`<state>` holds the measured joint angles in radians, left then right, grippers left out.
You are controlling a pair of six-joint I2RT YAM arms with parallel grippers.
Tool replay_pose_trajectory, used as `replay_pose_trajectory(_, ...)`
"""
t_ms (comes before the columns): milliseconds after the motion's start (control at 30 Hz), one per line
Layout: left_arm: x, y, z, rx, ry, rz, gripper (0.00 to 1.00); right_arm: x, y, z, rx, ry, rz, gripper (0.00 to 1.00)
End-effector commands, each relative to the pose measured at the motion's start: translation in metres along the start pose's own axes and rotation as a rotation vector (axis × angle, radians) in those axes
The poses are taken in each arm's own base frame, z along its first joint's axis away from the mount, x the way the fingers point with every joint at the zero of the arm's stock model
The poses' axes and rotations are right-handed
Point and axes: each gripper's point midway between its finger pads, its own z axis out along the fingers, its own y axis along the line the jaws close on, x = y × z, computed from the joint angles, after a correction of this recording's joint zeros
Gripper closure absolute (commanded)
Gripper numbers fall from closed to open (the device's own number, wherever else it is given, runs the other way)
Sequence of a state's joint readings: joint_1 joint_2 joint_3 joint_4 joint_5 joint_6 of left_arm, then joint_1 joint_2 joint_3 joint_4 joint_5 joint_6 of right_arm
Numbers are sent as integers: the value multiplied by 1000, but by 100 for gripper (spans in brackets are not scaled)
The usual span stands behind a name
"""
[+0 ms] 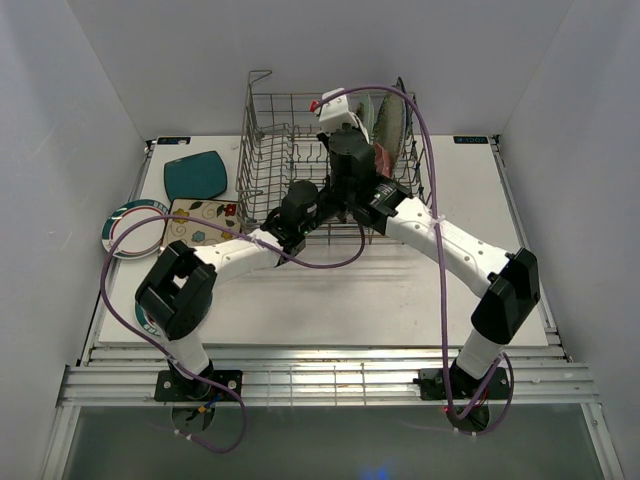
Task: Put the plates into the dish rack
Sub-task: Insert the plate into the dish rack.
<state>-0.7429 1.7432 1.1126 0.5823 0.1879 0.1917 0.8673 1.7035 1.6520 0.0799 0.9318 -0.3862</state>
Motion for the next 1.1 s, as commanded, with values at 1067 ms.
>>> replay_pose_trajectory(1067,-90,-7,-8,123,-232,-18,100,2,61,26,-330,43,-26,92)
